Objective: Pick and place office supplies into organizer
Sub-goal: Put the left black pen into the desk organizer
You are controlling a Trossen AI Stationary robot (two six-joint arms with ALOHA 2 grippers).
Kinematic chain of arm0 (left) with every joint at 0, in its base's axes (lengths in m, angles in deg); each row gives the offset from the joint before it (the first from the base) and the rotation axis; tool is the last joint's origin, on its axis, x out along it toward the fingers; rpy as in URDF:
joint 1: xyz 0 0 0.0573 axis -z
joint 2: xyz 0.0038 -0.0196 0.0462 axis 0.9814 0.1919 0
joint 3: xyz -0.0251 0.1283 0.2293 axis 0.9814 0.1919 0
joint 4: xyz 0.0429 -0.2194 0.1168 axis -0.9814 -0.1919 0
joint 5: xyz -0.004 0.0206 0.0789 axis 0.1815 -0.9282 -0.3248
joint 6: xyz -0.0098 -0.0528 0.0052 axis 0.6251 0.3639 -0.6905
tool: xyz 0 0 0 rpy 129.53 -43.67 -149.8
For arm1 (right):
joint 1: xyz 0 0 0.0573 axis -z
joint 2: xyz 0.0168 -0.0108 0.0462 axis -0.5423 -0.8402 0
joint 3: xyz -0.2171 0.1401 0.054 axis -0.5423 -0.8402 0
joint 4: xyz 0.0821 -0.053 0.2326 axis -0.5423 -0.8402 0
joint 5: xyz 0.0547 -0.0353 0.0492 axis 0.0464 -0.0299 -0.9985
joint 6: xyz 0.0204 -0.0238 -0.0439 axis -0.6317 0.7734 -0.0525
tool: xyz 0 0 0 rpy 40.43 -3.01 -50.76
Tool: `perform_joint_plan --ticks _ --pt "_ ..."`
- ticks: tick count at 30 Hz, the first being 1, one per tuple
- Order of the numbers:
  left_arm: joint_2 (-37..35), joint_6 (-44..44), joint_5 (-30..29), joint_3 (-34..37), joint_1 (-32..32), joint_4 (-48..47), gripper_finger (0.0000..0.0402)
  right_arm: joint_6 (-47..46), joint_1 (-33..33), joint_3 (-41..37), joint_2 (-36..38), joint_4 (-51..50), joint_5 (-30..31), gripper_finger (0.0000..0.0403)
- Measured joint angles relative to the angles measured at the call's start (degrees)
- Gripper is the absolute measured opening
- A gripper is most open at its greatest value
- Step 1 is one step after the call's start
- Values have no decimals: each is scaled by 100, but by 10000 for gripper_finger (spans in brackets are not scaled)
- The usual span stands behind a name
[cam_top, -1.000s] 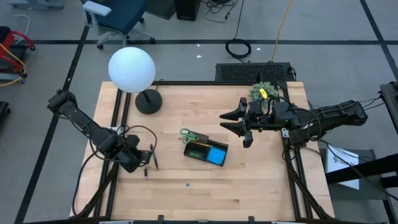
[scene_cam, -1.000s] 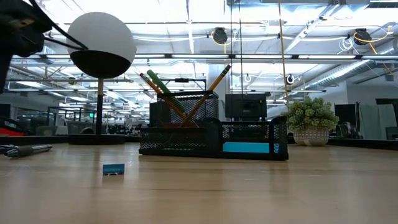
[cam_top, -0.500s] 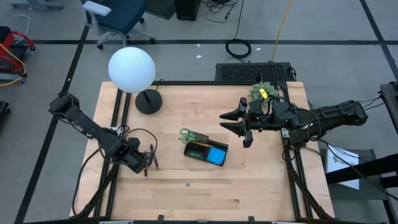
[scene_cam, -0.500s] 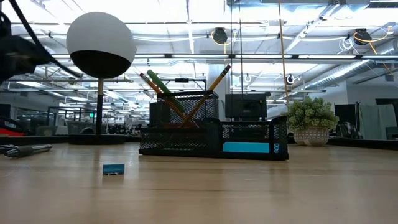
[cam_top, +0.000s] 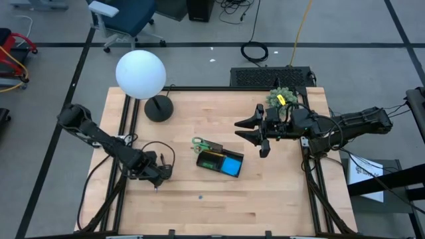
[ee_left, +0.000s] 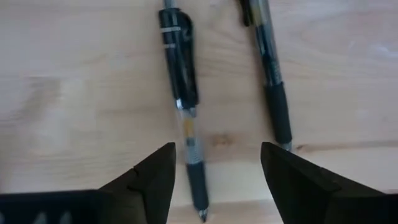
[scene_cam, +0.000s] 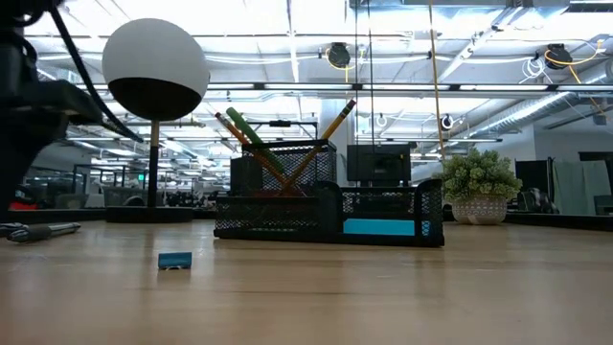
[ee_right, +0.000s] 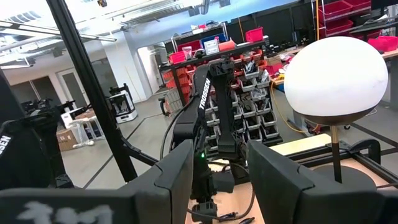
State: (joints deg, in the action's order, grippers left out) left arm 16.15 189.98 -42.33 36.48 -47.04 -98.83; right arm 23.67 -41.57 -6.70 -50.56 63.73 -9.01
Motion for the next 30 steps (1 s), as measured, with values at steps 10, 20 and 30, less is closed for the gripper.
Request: perform_joint_plan --ticks 10,20,30 --pt "280 -20 17 0 -260 -46 205 1 0 0 0 1 -1 141" --pt "307 -59 85 182 -371 -150 197 0 0 0 0 0 -1 140" --pt "287 -55 111 352 -371 31 185 1 0 0 0 -1 -2 141"
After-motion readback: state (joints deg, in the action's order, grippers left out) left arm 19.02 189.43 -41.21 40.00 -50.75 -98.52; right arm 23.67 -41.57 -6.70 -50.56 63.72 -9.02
